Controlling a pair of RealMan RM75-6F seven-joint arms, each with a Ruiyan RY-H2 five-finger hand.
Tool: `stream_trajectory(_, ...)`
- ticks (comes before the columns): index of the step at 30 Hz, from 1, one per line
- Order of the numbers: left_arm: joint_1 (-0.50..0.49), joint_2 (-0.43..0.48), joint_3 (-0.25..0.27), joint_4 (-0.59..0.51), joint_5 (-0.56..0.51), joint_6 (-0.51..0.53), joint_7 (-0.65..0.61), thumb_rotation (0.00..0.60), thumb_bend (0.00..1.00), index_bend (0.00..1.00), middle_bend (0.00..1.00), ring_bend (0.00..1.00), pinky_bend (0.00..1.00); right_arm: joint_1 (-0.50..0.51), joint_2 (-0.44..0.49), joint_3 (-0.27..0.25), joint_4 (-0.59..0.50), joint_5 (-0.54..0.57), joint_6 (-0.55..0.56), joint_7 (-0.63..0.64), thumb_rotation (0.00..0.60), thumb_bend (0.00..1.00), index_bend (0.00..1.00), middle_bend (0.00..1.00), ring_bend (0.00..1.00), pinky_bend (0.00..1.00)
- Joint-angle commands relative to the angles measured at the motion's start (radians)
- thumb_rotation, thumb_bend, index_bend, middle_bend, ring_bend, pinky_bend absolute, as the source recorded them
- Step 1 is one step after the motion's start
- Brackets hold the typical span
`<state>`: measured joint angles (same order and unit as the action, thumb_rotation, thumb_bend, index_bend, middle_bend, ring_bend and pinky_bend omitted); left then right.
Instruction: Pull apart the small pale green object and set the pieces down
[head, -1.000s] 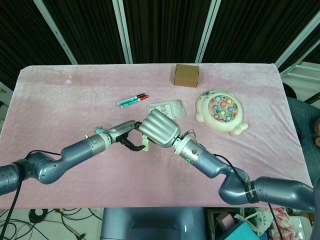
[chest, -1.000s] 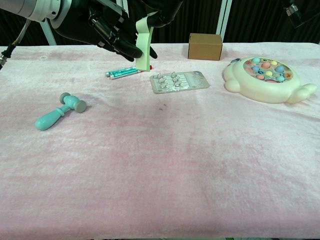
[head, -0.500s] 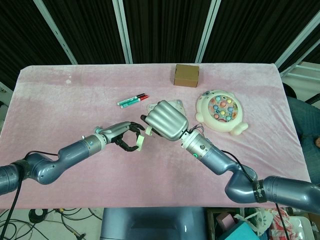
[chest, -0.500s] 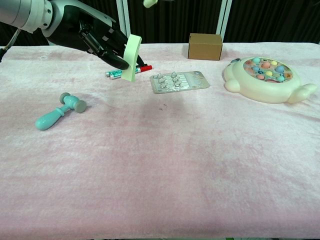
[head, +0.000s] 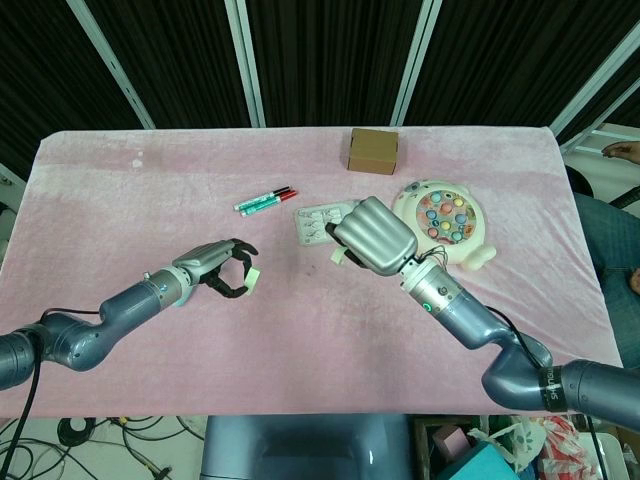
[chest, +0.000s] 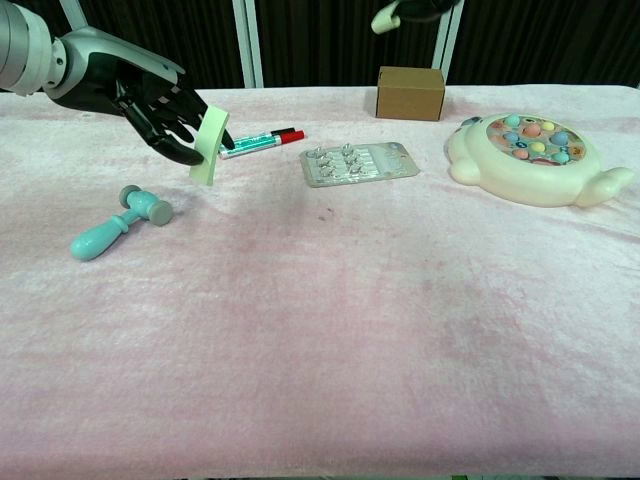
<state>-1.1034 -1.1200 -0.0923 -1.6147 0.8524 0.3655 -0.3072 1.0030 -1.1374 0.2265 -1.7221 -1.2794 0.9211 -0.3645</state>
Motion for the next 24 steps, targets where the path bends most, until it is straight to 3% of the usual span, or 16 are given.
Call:
stream_trajectory(1,-0.008,-0.034,0.06,0.027,-0.011,0.063,0.086,0.6,0.48,0.6,0.14,0.0,0.0,-0.023,-0.033,-0.049,0.037,0.0,-0.027,0.006,0.6,0.41,0.8,0.76,0.78,0.73)
stream_trajectory(6,-0.045,-0.084,0.142,0.032,-0.096,0.169,0.253,0.6,0.48,0.59,0.14,0.0,0.0,-0.048,-0.123,-0.112,0.115,-0.009,-0.054,0.011,0.6,0.41,0.8,0.76,0.78,0.73)
stream_trajectory(13,-0.067,-0.169,0.191,0.057,-0.218,0.26,0.391,0.6,0.47,0.55,0.12,0.0,0.0,-0.077,-0.234,-0.158,0.198,-0.014,-0.066,0.033,0.6,0.39,0.76,0.74,0.77,0.72)
stream_trajectory(20,-0.093,-0.263,0.225,0.117,-0.316,0.313,0.511,0.6,0.43,0.5,0.09,0.0,0.0,-0.083,-0.301,-0.19,0.239,0.088,-0.151,-0.002,0.6,0.33,0.6,0.68,0.72,0.68)
stream_trajectory(22,-0.103,-0.287,0.232,0.128,-0.337,0.342,0.556,0.6,0.38,0.44,0.08,0.0,0.0,-0.084,-0.316,-0.192,0.244,0.109,-0.152,-0.025,0.6,0.3,0.49,0.64,0.7,0.66)
stream_trajectory(24,-0.111,-0.306,0.24,0.133,-0.358,0.374,0.601,0.6,0.3,0.3,0.06,0.0,0.0,-0.084,-0.325,-0.196,0.246,0.132,-0.153,-0.055,0.6,0.25,0.3,0.54,0.63,0.61)
